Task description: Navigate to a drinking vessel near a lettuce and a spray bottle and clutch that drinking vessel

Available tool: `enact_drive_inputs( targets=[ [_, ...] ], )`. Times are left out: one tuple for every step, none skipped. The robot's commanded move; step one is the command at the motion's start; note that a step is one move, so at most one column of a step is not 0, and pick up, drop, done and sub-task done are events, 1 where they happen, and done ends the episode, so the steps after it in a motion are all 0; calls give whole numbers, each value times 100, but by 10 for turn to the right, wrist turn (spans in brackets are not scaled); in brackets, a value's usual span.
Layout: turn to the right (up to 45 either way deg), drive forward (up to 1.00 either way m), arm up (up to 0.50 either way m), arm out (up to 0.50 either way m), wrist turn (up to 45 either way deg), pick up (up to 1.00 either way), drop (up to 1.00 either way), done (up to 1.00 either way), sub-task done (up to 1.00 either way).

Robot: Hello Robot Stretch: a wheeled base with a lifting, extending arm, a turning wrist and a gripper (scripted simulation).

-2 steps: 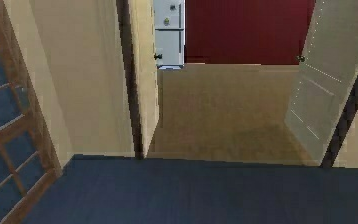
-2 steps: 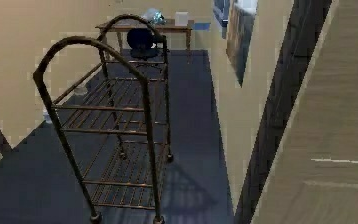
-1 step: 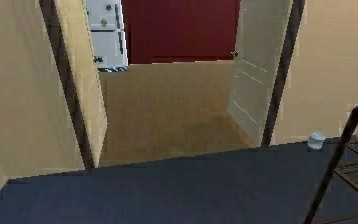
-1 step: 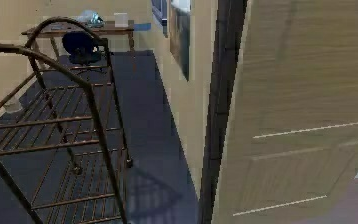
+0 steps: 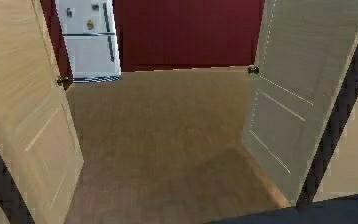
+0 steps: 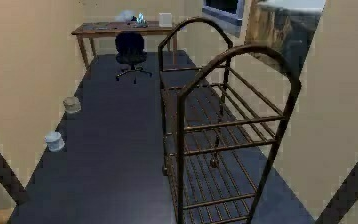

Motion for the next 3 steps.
enact_drive_inputs(
  targets=[
    [0,100,0,0,0,0,0,0,0],
    [30,0,0,0,0,0,0,0,0],
    [0,100,0,0,0,0,0,0,0]
  ],
)
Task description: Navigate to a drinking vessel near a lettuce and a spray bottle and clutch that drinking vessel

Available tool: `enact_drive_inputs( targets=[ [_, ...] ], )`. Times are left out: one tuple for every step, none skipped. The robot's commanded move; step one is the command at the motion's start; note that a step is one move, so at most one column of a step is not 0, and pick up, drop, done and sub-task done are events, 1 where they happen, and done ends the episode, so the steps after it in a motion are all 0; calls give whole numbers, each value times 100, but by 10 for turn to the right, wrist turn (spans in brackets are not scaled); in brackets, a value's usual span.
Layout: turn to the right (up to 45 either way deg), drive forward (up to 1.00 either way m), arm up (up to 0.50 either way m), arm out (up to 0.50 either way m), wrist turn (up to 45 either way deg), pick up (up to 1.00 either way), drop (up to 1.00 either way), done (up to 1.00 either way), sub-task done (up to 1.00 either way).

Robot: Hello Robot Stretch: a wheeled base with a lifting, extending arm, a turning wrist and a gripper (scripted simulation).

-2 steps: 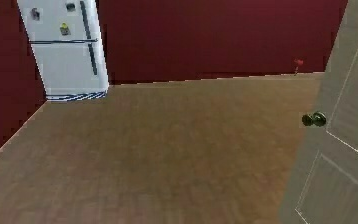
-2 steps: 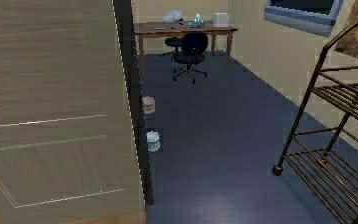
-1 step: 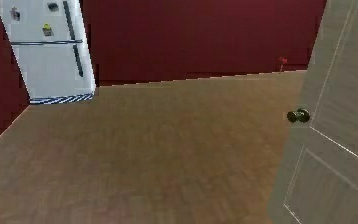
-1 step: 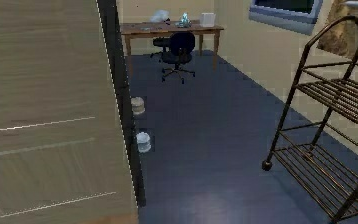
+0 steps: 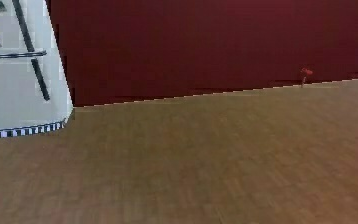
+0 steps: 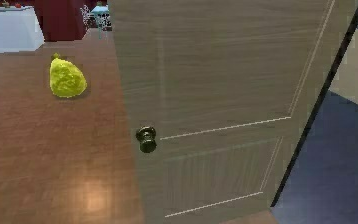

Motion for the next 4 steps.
enact_drive_inputs(
  targets=[
    [0,25,0,0,0,0,0,0,0],
    [450,0,0,0,0,0,0,0,0],
    [0,100,0,0,0,0,0,0,0],
    [0,100,0,0,0,0,0,0,0]
  ],
)
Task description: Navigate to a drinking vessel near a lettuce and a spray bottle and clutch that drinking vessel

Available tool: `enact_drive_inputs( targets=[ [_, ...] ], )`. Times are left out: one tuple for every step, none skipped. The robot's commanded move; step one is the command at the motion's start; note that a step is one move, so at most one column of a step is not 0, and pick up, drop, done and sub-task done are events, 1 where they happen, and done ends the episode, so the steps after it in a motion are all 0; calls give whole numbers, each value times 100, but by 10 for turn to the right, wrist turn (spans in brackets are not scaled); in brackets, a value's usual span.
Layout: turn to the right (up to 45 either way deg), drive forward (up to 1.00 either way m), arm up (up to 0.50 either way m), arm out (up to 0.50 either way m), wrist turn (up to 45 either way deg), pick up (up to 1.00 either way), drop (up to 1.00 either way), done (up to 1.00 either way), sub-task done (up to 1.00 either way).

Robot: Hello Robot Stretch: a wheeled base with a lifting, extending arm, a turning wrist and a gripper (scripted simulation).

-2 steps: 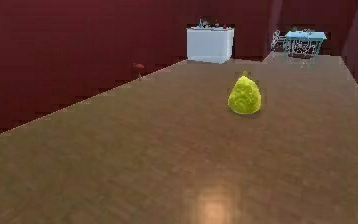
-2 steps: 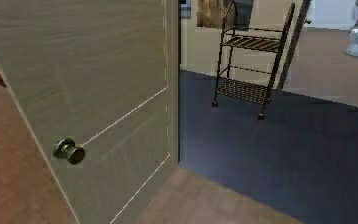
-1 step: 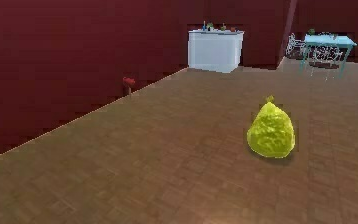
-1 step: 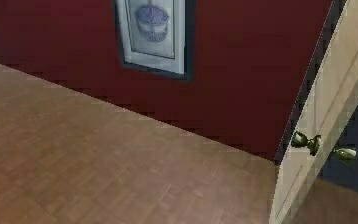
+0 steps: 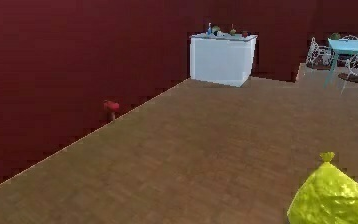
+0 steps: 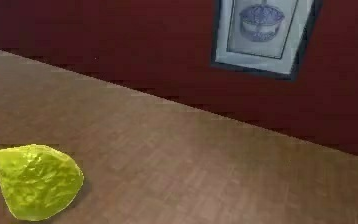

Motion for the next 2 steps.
enact_drive_inputs(
  targets=[
    [0,100,0,0,0,0,0,0,0],
    [360,0,0,0,0,0,0,0,0]
  ],
)
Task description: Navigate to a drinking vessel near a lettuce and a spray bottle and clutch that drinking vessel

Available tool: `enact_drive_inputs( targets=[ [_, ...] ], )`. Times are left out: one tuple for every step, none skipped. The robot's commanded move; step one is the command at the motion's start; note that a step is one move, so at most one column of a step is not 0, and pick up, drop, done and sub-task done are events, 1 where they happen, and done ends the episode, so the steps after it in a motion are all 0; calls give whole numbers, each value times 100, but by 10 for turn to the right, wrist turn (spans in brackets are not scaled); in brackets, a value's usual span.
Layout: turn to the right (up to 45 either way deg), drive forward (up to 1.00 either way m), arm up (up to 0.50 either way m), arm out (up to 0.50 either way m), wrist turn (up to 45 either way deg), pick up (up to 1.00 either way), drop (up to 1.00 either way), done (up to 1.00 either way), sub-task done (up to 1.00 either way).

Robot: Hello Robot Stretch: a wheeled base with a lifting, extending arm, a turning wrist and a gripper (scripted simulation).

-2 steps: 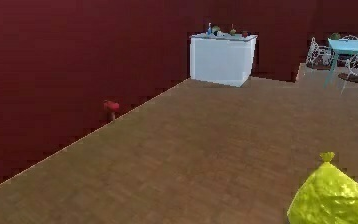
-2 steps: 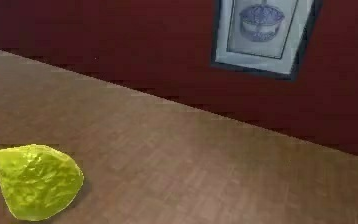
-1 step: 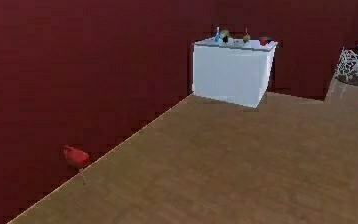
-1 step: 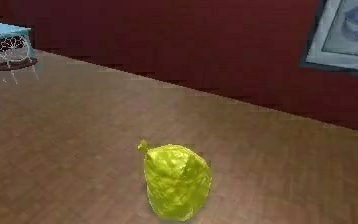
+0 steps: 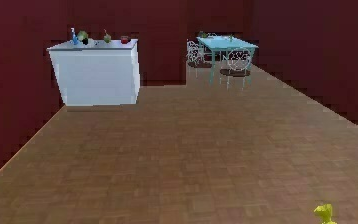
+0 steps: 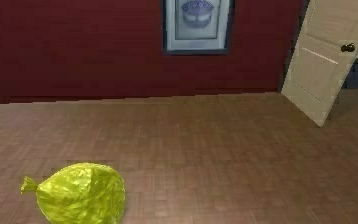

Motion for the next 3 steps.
enact_drive_inputs(
  targets=[
    [0,5,0,0,0,0,0,0,0],
    [-180,0,0,0,0,0,0,0,0],
    [0,100,0,0,0,0,0,0,0]
  ],
)
